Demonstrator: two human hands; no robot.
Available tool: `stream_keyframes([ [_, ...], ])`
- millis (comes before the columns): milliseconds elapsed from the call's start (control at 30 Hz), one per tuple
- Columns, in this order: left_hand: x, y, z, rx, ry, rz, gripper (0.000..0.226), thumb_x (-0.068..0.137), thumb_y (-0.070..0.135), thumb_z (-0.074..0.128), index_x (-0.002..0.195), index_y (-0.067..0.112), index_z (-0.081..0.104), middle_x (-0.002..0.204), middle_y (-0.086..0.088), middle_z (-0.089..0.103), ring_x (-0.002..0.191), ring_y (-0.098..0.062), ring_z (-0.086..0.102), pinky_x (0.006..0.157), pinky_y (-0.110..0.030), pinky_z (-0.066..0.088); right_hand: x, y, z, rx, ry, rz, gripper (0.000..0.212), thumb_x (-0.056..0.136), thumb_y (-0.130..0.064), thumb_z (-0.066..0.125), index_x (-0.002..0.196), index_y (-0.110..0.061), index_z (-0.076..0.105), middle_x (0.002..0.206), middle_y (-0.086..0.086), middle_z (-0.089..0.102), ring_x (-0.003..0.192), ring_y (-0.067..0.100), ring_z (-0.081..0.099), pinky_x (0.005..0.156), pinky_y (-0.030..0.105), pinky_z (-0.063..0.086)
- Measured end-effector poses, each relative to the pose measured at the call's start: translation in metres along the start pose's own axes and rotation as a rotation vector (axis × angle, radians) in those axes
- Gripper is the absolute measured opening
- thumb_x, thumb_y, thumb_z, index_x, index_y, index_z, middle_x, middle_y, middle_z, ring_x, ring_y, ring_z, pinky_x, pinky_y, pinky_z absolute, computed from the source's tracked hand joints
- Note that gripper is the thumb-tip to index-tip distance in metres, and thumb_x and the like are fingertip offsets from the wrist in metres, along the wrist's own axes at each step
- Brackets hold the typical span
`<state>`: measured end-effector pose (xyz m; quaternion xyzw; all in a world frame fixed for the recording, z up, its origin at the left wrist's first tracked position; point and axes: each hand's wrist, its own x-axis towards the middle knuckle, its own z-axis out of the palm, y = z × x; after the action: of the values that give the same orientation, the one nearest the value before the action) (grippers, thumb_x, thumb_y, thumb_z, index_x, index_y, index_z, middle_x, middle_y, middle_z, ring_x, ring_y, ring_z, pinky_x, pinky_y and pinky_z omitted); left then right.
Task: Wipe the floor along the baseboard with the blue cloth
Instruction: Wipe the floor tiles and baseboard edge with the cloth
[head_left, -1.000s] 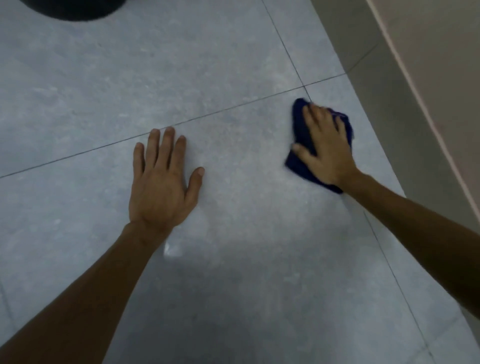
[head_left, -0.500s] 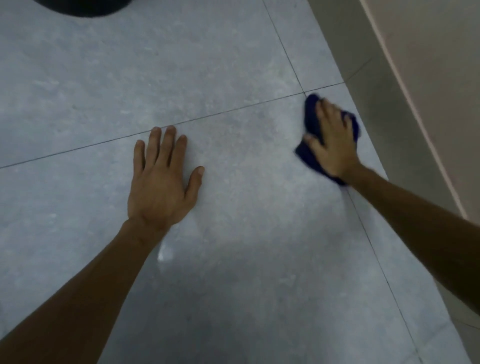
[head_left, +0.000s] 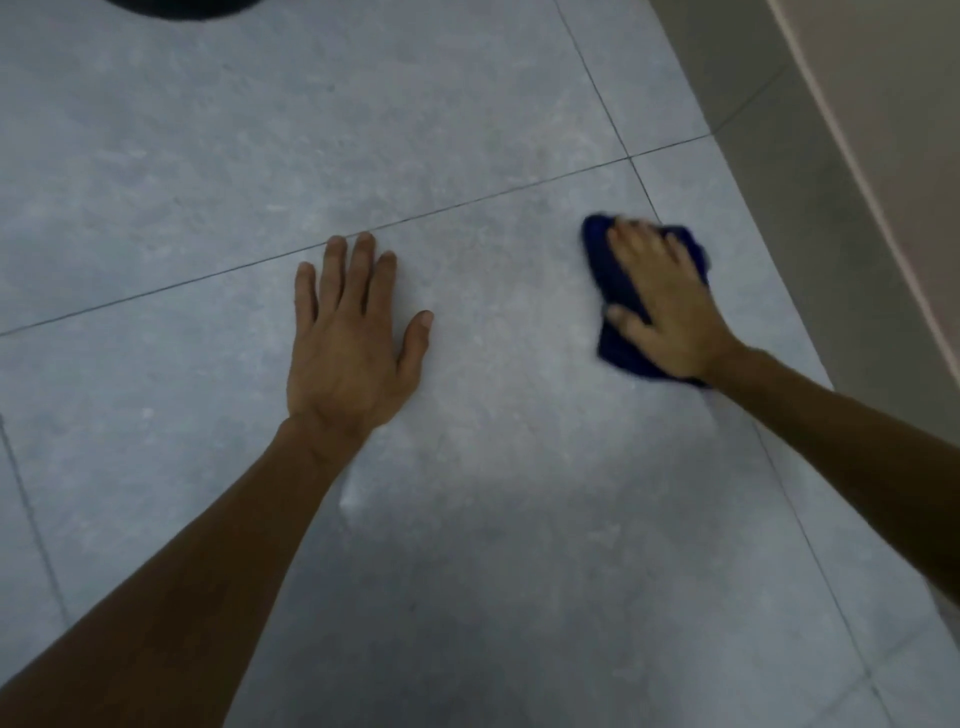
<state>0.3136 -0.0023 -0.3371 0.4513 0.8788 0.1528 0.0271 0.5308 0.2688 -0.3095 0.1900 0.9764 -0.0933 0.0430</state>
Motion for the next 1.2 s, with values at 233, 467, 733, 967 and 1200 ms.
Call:
stream_keyframes([
  [233,0.000,-0.002,-0.002,-0.011,-0.022,0.003,0.066,0.106,0.048,0.029,0.155,0.003,0.034,0.166,-0.018,0.026,0.156,-0.036,0.015,0.126,-0.057,0.013,0.101,-0.071,0.008,-0.050,0.079,0.184,0.080,0.097,-0.059,0.026,0.161,-0.012,0.020,0.169,0.010,0.020,0.155,0.036,0.016,0.122,0.061,0.010],
  [467,0.001,0.000,-0.001,-0.011,-0.015,-0.008,0.064,0.106,0.045,0.031,0.154,0.003,0.034,0.165,-0.018,0.027,0.156,-0.036,0.016,0.126,-0.058,0.015,-0.007,-0.012,0.010,-0.069,-0.009,0.072,0.087,0.098,-0.071,0.023,0.162,-0.013,0.017,0.170,0.010,0.014,0.157,0.032,0.011,0.123,0.062,0.010],
  [733,0.000,-0.003,0.000,-0.027,-0.018,0.001,0.060,0.106,0.040,0.031,0.153,0.003,0.037,0.165,-0.018,0.029,0.156,-0.036,0.017,0.126,-0.058,0.015,0.141,-0.054,0.001,-0.084,0.090,0.179,0.082,0.095,-0.063,0.028,0.161,-0.014,0.021,0.167,0.010,0.024,0.152,0.034,0.023,0.121,0.058,0.015],
  [967,0.001,0.000,0.000,-0.019,-0.021,-0.012,0.062,0.106,0.042,0.030,0.154,0.004,0.035,0.165,-0.018,0.028,0.156,-0.037,0.016,0.126,-0.057,0.014,-0.016,0.022,-0.001,-0.035,-0.032,0.155,0.090,0.096,-0.074,0.024,0.160,-0.011,0.018,0.168,0.012,0.019,0.154,0.034,0.018,0.121,0.064,0.013],
  [1200,0.001,-0.001,0.001,0.012,-0.032,0.003,0.065,0.104,0.045,0.029,0.154,0.004,0.035,0.165,-0.017,0.027,0.156,-0.036,0.017,0.125,-0.058,0.015,0.173,-0.010,-0.011,-0.039,0.139,0.433,0.088,0.091,-0.068,0.025,0.161,-0.014,0.018,0.167,0.009,0.022,0.151,0.032,0.022,0.121,0.058,0.013],
])
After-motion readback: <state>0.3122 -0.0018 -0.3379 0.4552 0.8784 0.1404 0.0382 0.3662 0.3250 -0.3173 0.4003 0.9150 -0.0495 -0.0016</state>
